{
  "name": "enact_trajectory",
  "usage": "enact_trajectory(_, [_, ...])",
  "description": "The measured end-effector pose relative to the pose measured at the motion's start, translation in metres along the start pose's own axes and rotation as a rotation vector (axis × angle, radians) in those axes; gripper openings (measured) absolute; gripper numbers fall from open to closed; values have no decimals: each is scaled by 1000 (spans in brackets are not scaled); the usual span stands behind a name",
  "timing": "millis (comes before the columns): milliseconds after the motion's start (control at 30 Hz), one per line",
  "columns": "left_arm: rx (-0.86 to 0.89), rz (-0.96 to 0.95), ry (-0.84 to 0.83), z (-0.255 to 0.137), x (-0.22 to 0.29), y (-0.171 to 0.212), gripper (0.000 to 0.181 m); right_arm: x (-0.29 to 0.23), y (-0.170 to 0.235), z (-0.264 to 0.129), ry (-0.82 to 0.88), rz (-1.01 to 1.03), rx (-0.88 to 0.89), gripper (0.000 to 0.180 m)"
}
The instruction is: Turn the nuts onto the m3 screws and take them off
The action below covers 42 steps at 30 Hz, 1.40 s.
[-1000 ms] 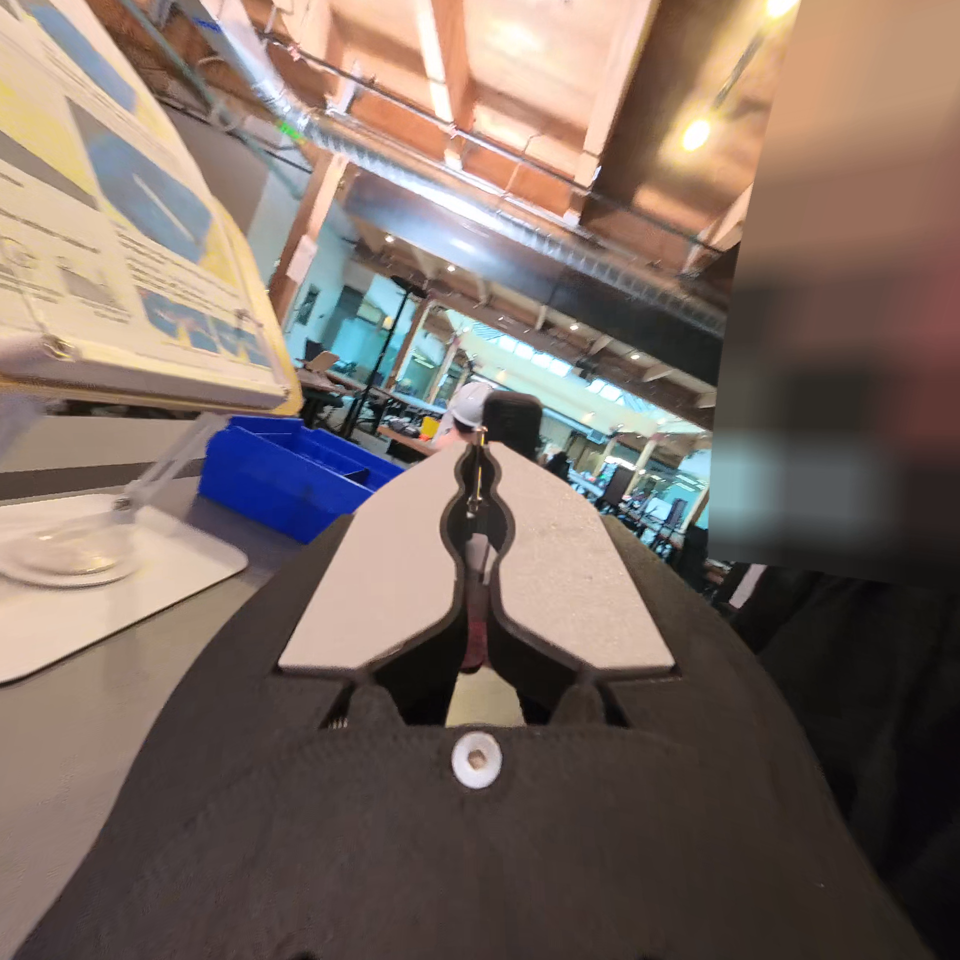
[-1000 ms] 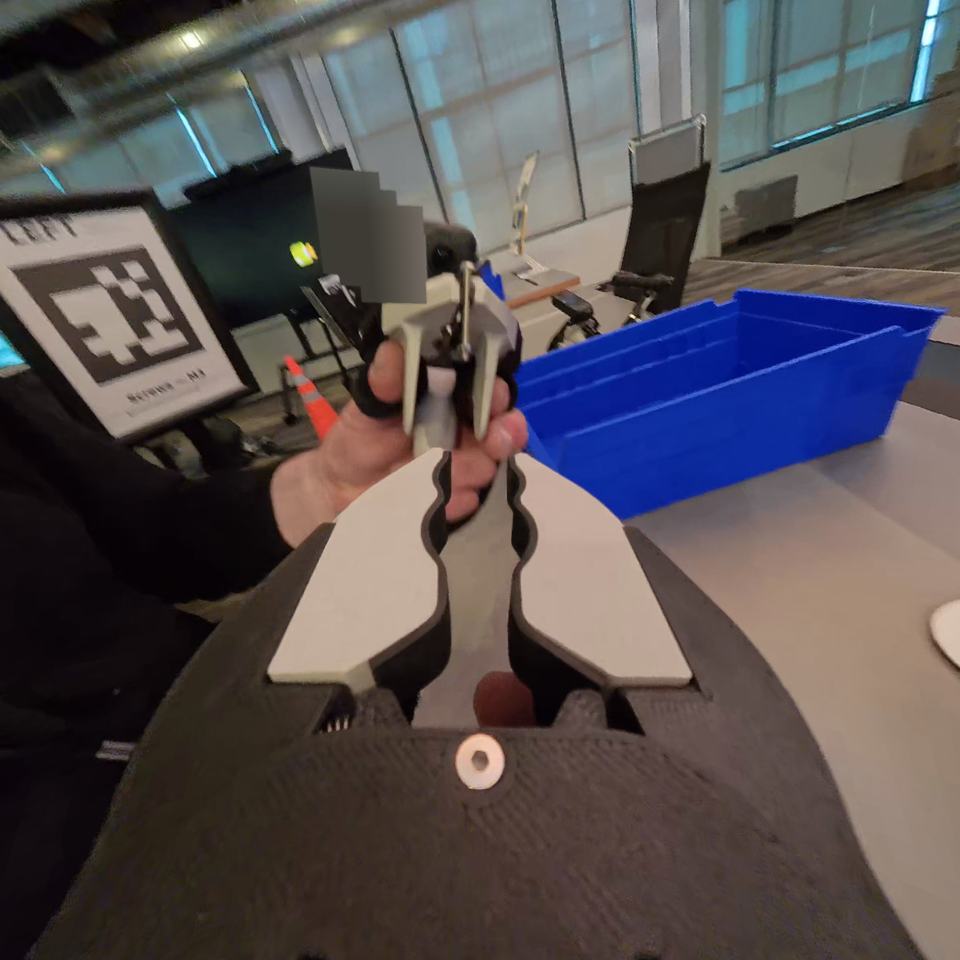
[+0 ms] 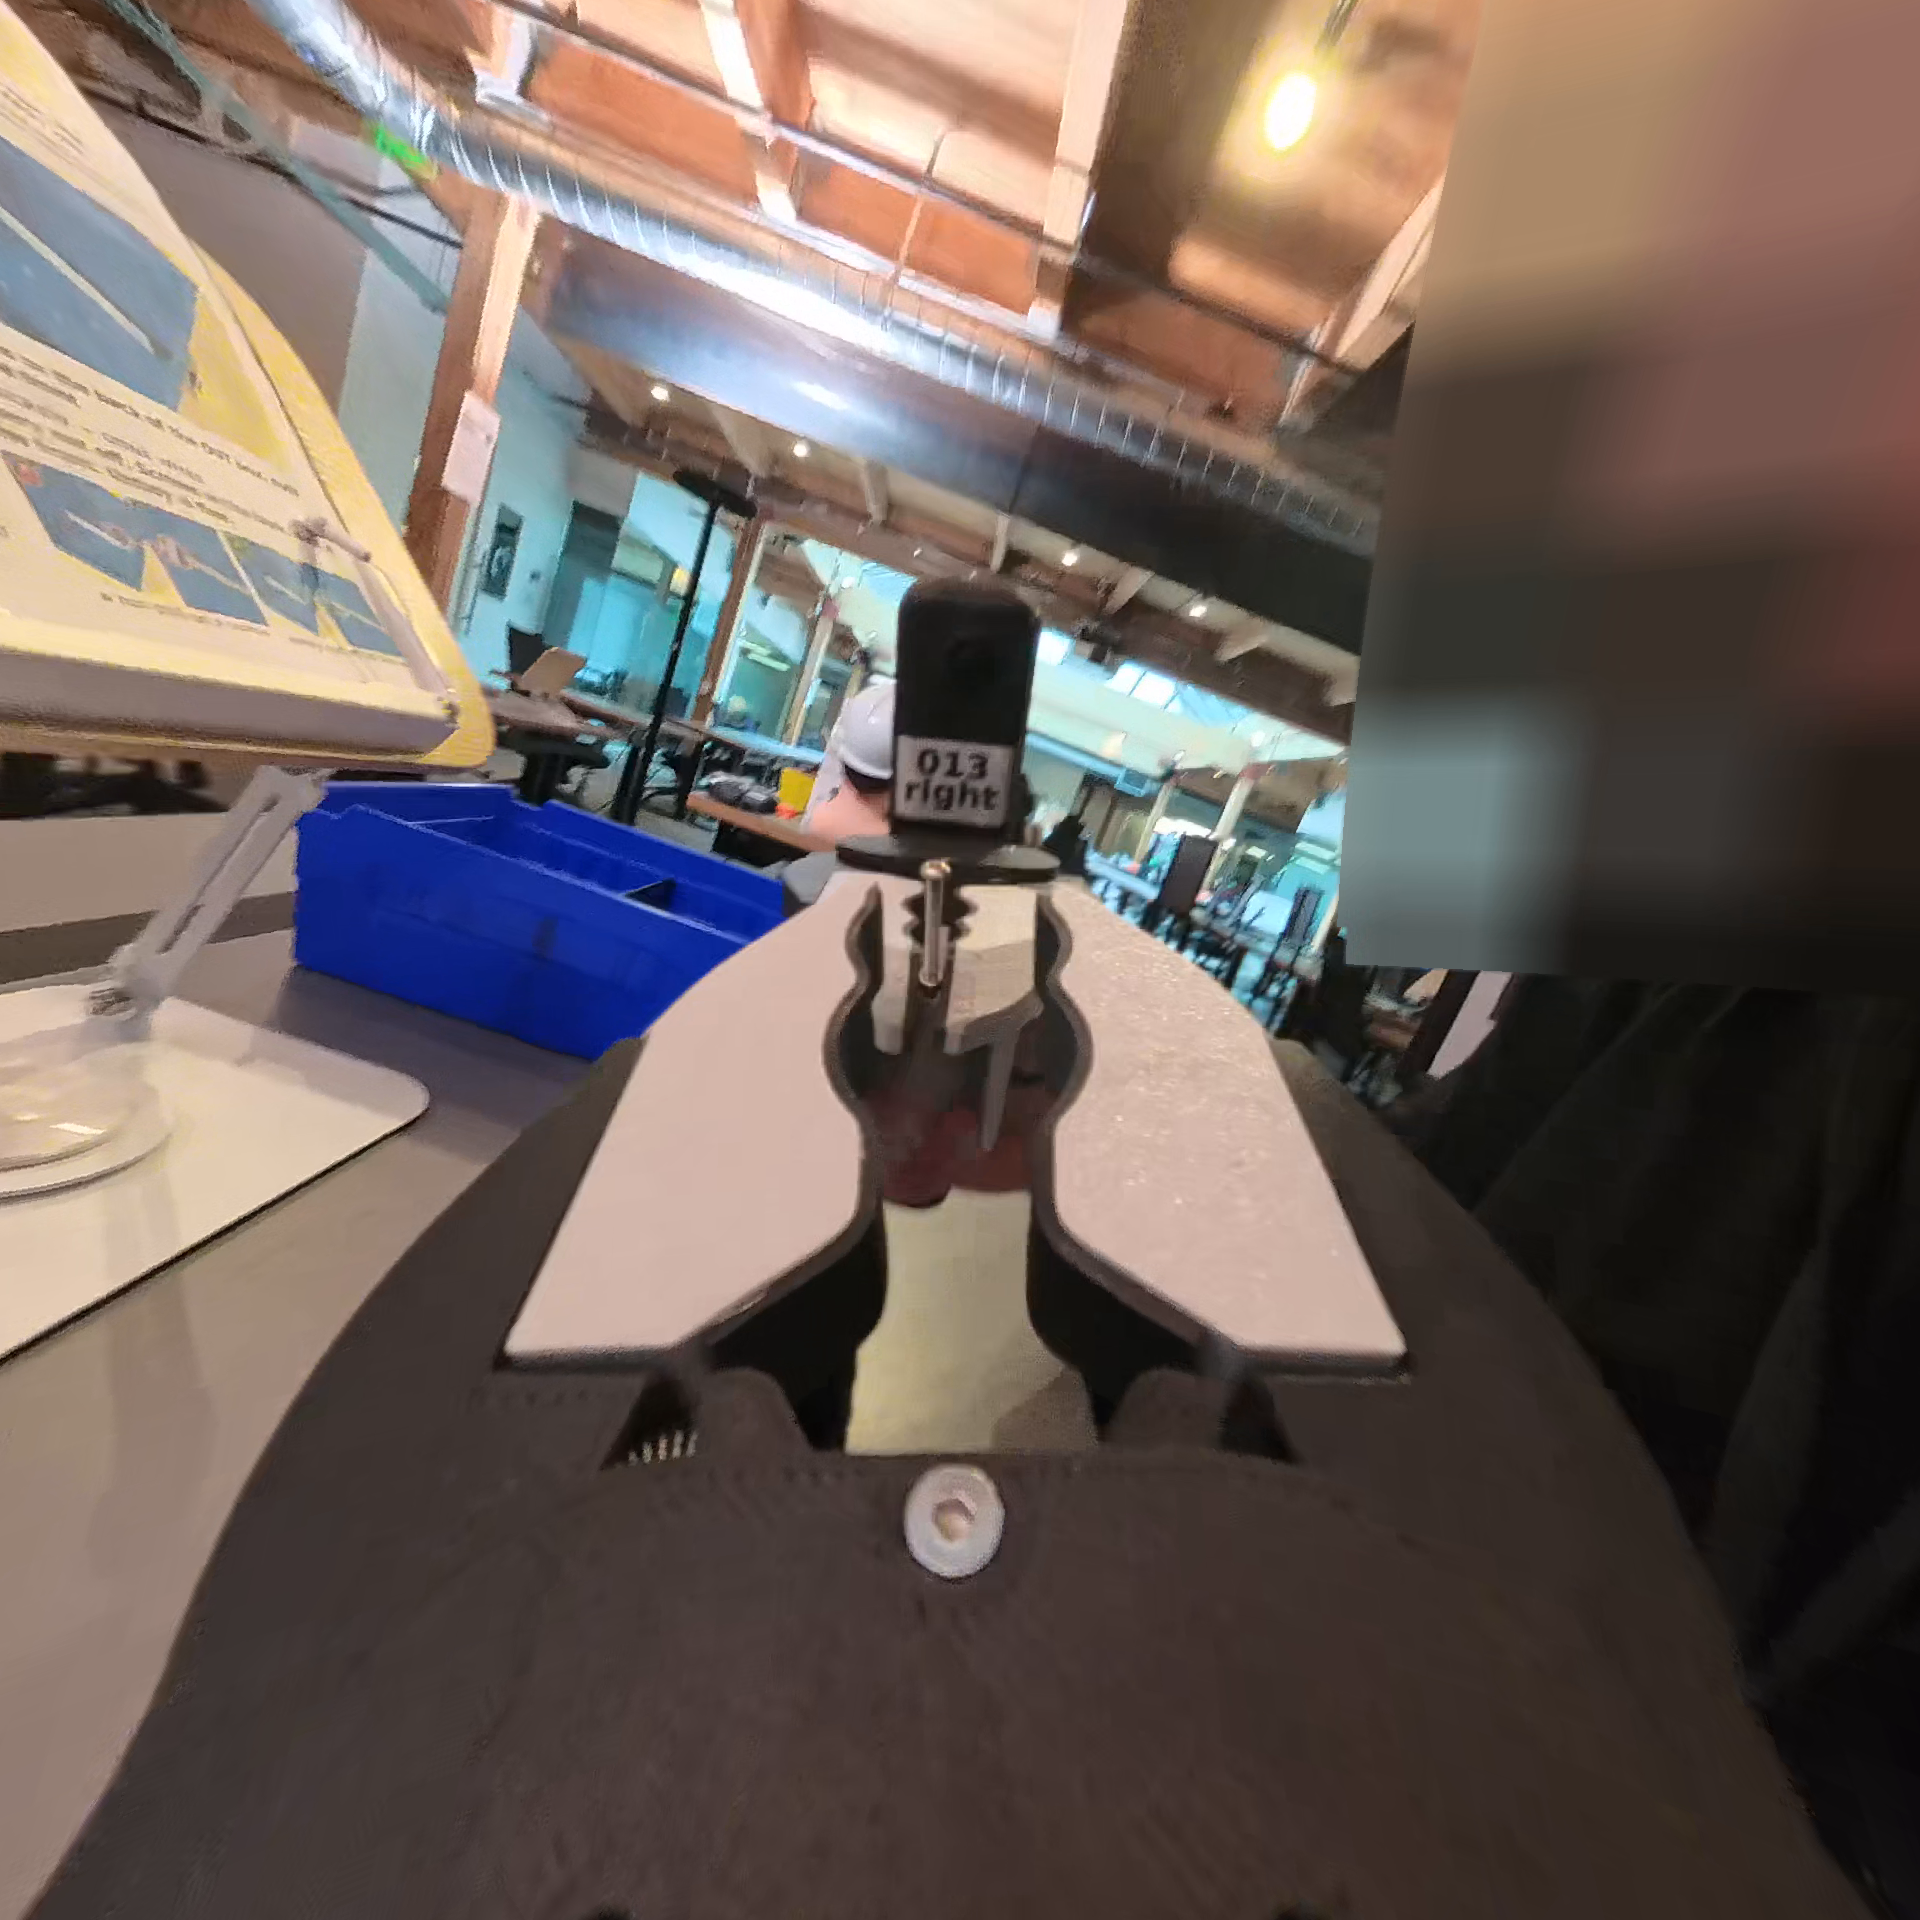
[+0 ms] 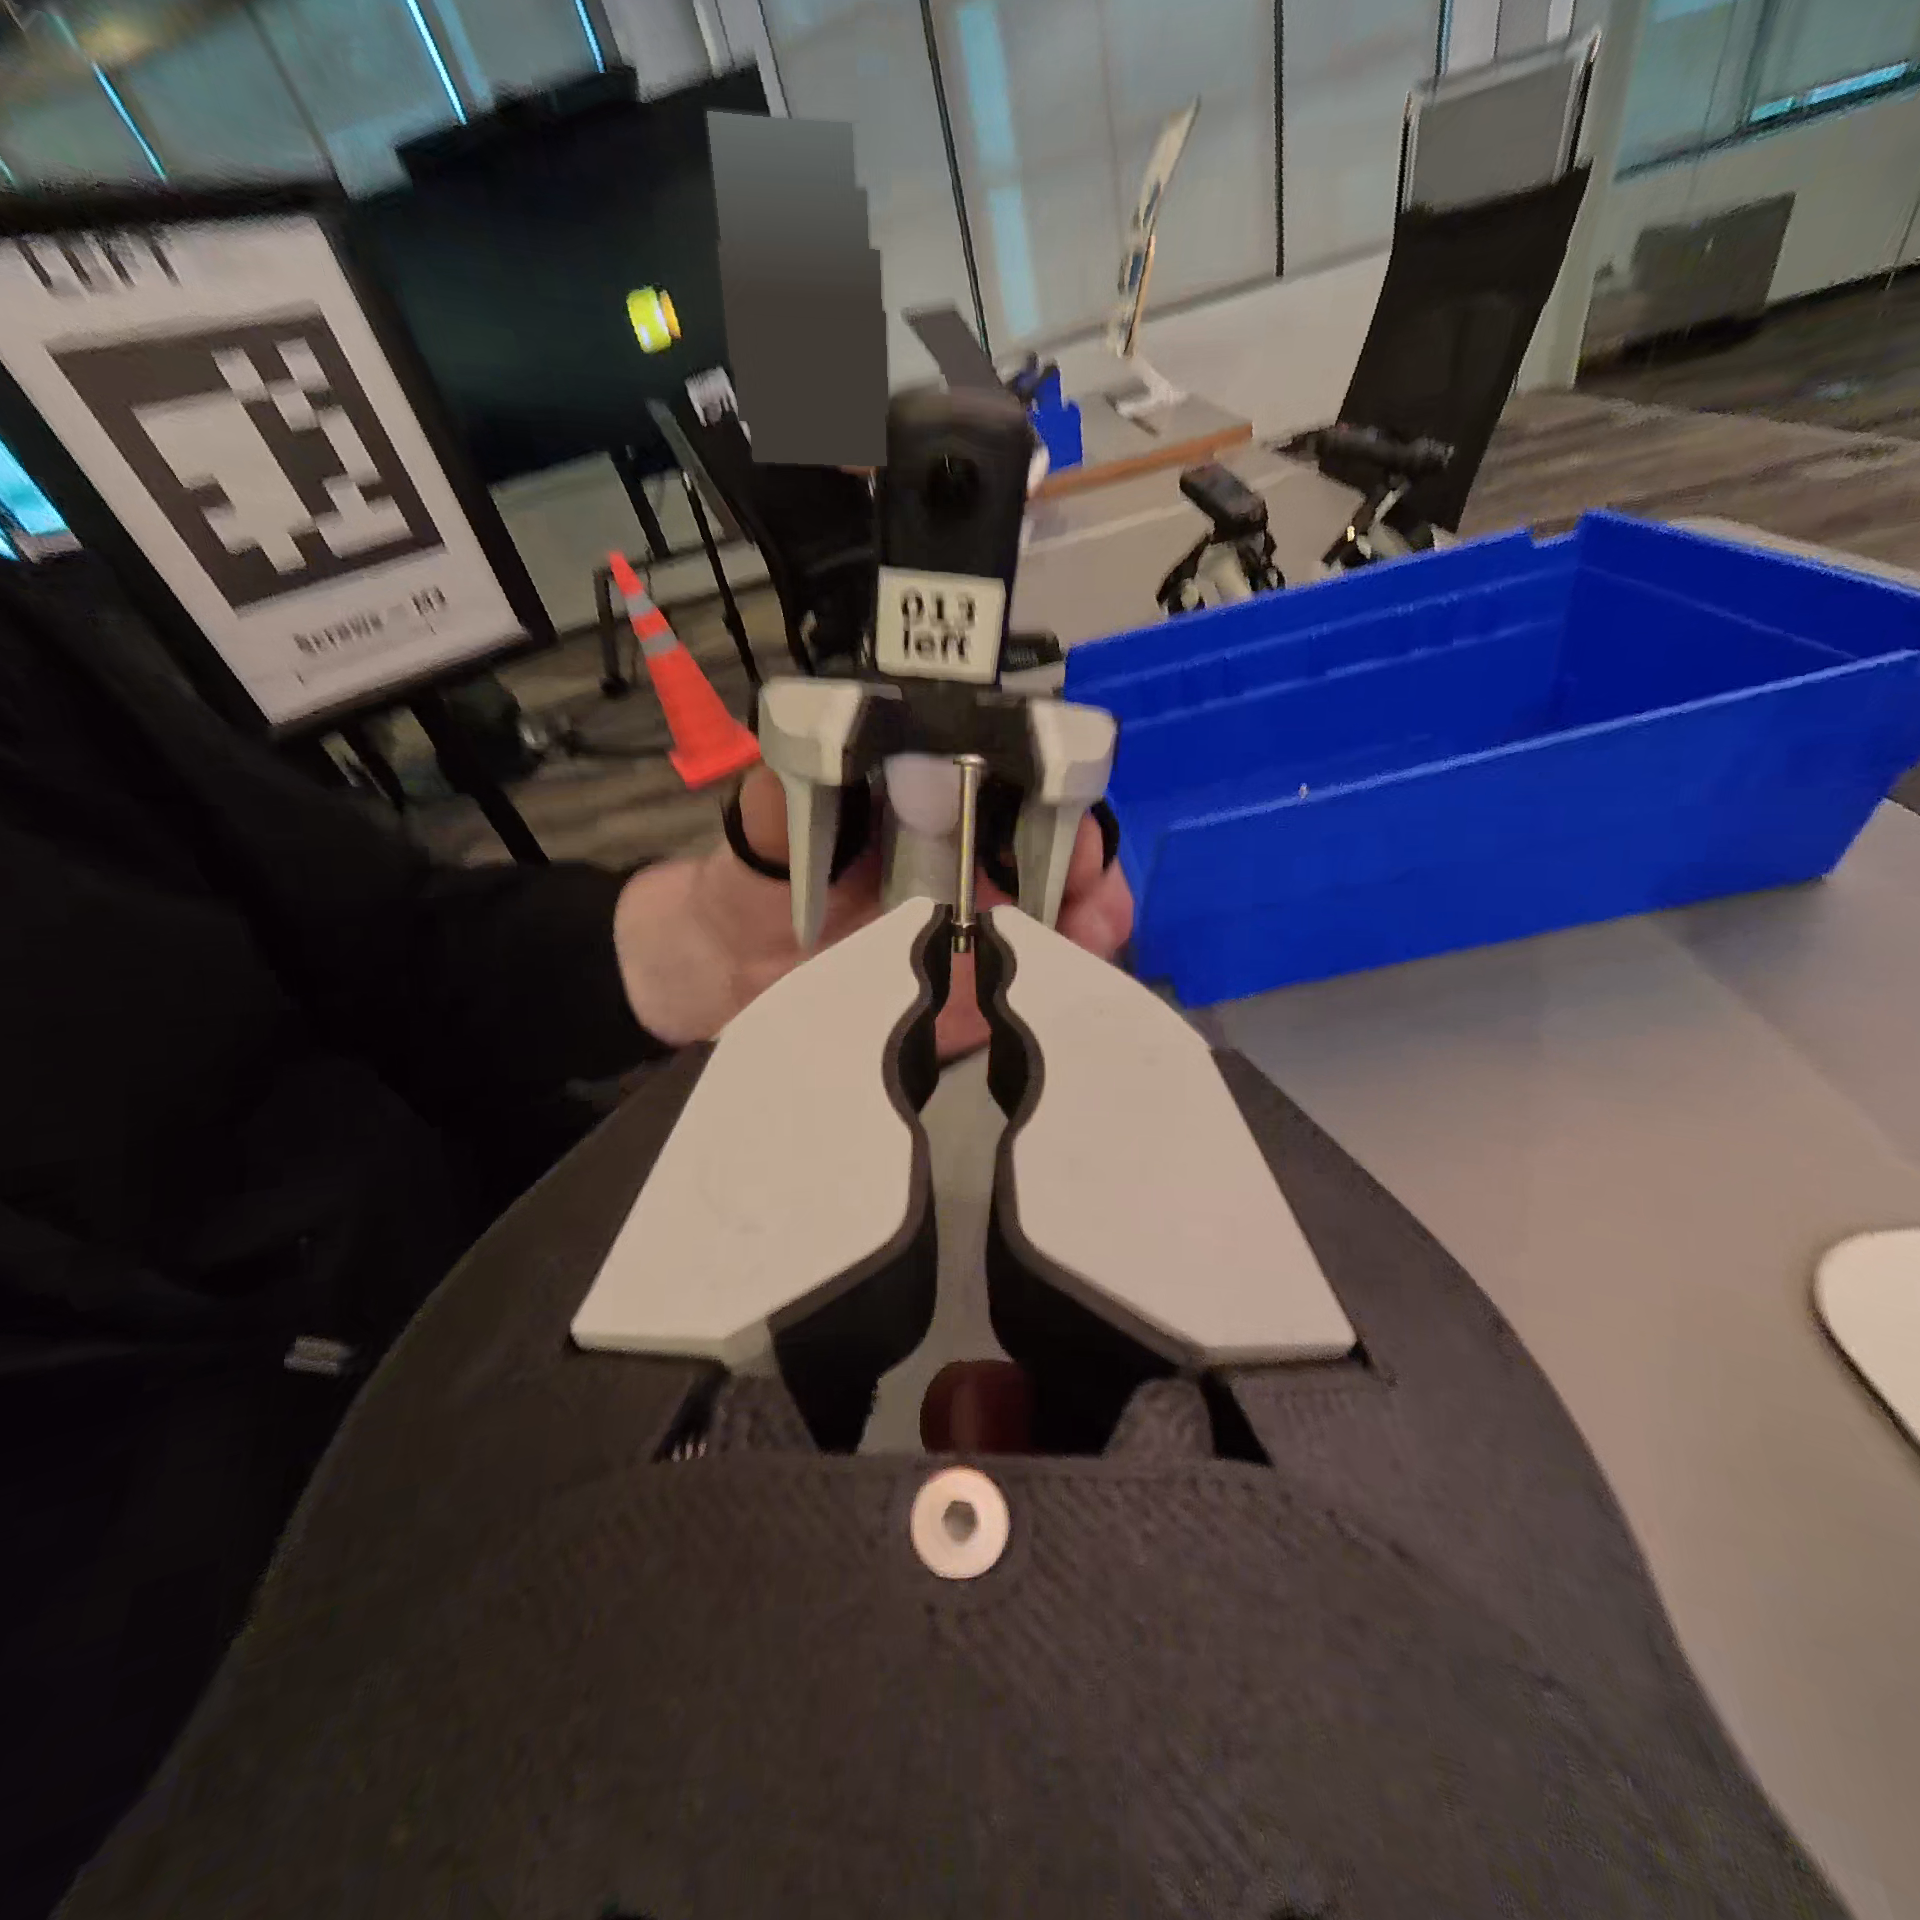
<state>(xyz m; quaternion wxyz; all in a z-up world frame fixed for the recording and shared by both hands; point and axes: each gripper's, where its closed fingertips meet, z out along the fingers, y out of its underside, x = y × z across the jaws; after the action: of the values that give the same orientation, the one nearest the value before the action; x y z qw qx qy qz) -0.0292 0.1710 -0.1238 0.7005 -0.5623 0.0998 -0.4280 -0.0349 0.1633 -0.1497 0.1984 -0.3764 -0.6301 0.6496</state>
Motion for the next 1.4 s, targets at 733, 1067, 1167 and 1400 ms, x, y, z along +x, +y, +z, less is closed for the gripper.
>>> enact_trajectory(733, [-696, 472, -31, -1, -8, 62, 7, 7, 54, -20, -13, -286, -631, 4])
enact_trajectory(1067, [-680, 495, -31, -2, -12, 62, 4, 7, 53, -20, -26, -282, -632, 4])
enact_trajectory(1167, [-683, 510, -39, -3, -13, 62, 4, 8, 52, -20, -23, -282, -632, 4])
enact_trajectory(1400, [-512, 494, -32, 0, -7, 39, 3, 13, 36, -25, 31, -188, -480, 20])
